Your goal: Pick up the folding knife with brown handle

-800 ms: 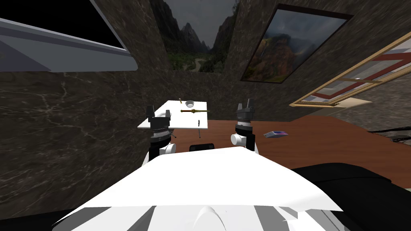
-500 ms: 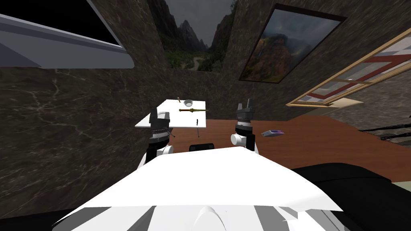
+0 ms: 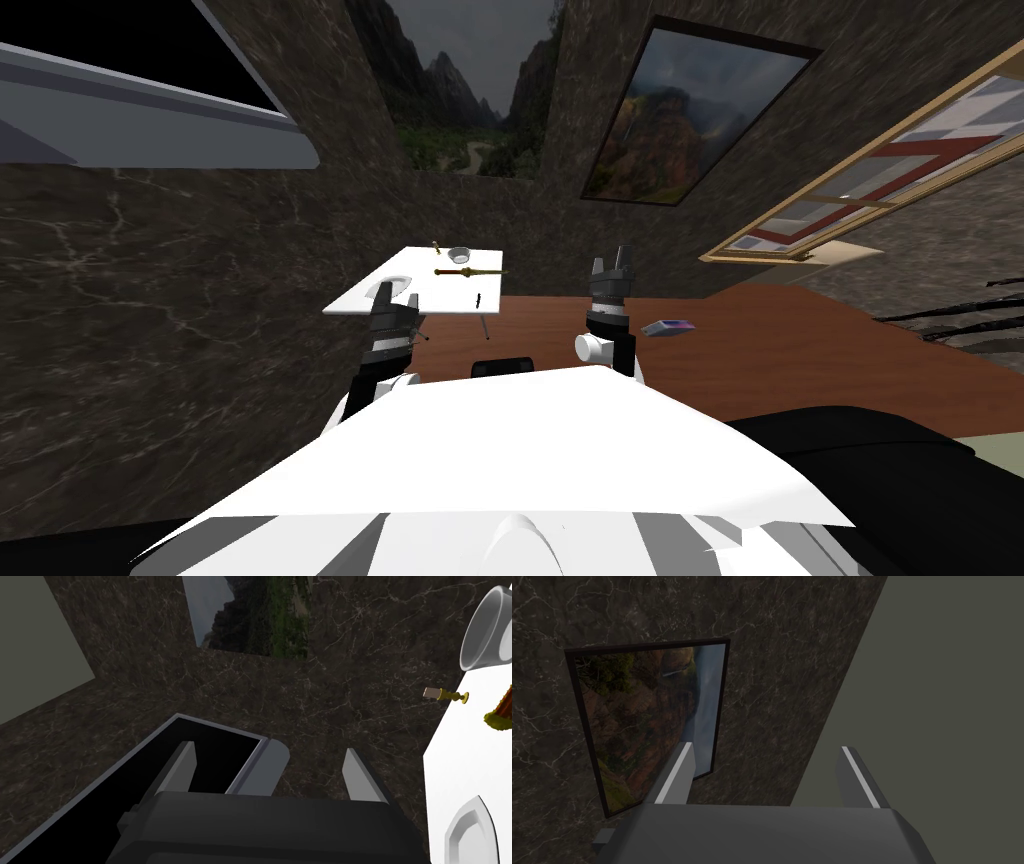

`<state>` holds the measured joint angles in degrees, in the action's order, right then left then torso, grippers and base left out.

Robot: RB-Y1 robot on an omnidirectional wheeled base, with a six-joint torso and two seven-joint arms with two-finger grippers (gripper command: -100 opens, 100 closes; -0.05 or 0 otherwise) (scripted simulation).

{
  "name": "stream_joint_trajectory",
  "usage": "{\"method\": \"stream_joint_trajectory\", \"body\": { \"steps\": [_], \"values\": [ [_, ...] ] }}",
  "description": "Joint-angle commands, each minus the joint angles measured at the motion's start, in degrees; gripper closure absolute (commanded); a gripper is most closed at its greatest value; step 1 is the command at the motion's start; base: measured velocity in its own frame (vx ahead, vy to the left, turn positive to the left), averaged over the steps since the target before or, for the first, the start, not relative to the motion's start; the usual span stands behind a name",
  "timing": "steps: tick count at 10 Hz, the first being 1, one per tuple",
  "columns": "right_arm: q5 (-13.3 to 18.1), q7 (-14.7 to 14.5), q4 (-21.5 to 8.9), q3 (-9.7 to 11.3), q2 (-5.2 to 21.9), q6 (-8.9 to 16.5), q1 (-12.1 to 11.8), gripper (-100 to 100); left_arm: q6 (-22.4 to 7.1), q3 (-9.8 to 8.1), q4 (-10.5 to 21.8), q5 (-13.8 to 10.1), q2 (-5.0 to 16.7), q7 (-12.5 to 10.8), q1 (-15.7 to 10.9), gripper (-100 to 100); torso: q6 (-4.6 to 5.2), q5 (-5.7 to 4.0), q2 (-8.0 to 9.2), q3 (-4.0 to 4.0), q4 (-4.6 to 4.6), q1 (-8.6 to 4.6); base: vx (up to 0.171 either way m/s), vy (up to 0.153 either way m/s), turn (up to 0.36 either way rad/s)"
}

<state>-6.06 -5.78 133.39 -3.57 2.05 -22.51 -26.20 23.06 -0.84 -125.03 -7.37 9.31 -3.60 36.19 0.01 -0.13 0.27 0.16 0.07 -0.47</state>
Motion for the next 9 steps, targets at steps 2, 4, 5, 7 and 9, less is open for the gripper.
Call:
{"method": "stream_joint_trajectory", "body": {
  "steps": [2, 4, 5, 7, 9],
  "values": [
    [0.0, 0.0, 0.0, 0.0, 0.0, 0.0, 0.0, 0, -5.0, -2.48, 1.4, -3.9, 2.0, -1.0, 1.6, -100, 0.0, 0.03, -0.09, -0.05, -0.02, 0.06, -0.034, -0.139, -0.035],
    [0.0, 0.0, 0.0, 0.0, 0.0, 0.0, 0.0, 0, -8.1, -3.59, 2.1, -5.7, 2.8, -1.6, 2.4, -100, -0.01, -0.04, -0.1, -0.06, -0.03, -0.27, -0.028, -0.18, -0.007],
    [0.0, 0.0, 0.0, 0.0, 0.0, 0.0, 0.0, 0, -10.1, -4.75, 2.8, -7.6, 3.6, -2.2, 3.3, -100, 0.0, -0.02, -0.16, -0.09, -0.04, -0.11, -0.004, -0.141, -0.021],
    [0.0, 0.0, 0.0, 0.0, 0.0, 0.0, 0.0, 0, -13.1, -5.96, 3.5, -9.5, 4.3, -3.0, 4.1, -100, 0.0, 0.02, -0.23, -0.14, -0.06, 0.08, -0.008, -0.112, -0.013],
    [0.0, 0.0, 0.0, 0.0, 0.0, 0.0, 0.0, 0, -16.2, -7.21, 4.2, -11.5, 4.9, -3.9, 4.9, -100, 0.0, 0.03, -0.24, -0.14, -0.05, 0.12, 0.0, -0.104, -0.007]
  ]
}}
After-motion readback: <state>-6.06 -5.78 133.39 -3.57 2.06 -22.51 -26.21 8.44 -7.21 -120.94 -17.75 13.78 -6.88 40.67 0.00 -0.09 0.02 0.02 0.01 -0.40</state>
